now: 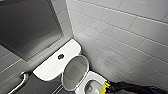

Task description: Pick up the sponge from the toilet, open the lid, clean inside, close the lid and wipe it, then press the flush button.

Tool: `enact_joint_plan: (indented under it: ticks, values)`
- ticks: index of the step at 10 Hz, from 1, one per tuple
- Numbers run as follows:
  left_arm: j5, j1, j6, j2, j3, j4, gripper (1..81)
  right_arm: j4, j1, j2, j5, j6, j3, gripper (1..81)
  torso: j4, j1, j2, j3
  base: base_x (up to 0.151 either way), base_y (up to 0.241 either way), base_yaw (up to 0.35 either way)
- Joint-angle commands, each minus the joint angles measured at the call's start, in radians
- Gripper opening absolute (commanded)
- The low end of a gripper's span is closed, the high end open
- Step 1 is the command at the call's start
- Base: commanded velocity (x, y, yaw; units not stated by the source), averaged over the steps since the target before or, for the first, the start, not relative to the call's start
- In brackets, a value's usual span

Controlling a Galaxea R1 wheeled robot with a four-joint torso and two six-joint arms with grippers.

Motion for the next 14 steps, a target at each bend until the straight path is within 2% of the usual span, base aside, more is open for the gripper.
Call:
enact_joint_plan:
  ticks: [1, 3, 6, 8, 11, 12, 14]
  values:
    - [0.092, 0.029, 0.008, 0.007, 0.005, -0.003, 81.1, -0.072, 0.126, -0.271, 0.206, 0.034, 0.539, 1.0, 0.000, 0.000, 0.000, 0.000, 0.000, 0.000, 0.000]
    - [0.092, 0.029, 0.010, 0.010, 0.005, 0.000, 81.1, -0.069, 0.136, -0.346, 0.235, 0.041, 0.616, 1.0, 0.000, 0.000, 0.000, 0.000, 0.000, 0.000, 0.000]
    - [0.092, 0.029, 0.010, 0.011, 0.005, 0.000, 81.1, -0.077, 0.248, -0.346, 0.210, 0.097, 0.604, 1.0, 0.000, 0.000, 0.000, 0.000, 0.000, 0.000, 0.000]
    - [0.089, 0.027, 0.010, 0.013, 0.011, 0.000, 81.1, -0.077, 0.293, -0.282, 0.139, 0.104, 0.554, 1.0, 0.000, -0.001, 0.000, 0.000, 0.000, 0.000, 0.000]
    - [0.091, 0.027, 0.010, 0.011, 0.011, -0.002, 81.1, -0.109, 0.337, -0.128, 0.079, 0.103, 0.362, 1.0, 0.000, -0.002, -0.001, 0.000, 0.000, 0.000, 0.000]
    - [0.091, 0.027, 0.010, 0.011, 0.011, -0.003, 81.1, -0.129, 0.363, -0.092, 0.076, 0.104, 0.287, 1.0, 0.000, -0.002, -0.001, 0.000, 0.000, 0.000, 0.000]
    - [0.091, 0.027, 0.010, 0.010, 0.011, -0.006, 81.1, -0.171, 0.400, -0.053, 0.067, 0.103, 0.224, 1.0, 0.000, -0.003, -0.002, 0.000, 0.000, 0.000, 0.000]
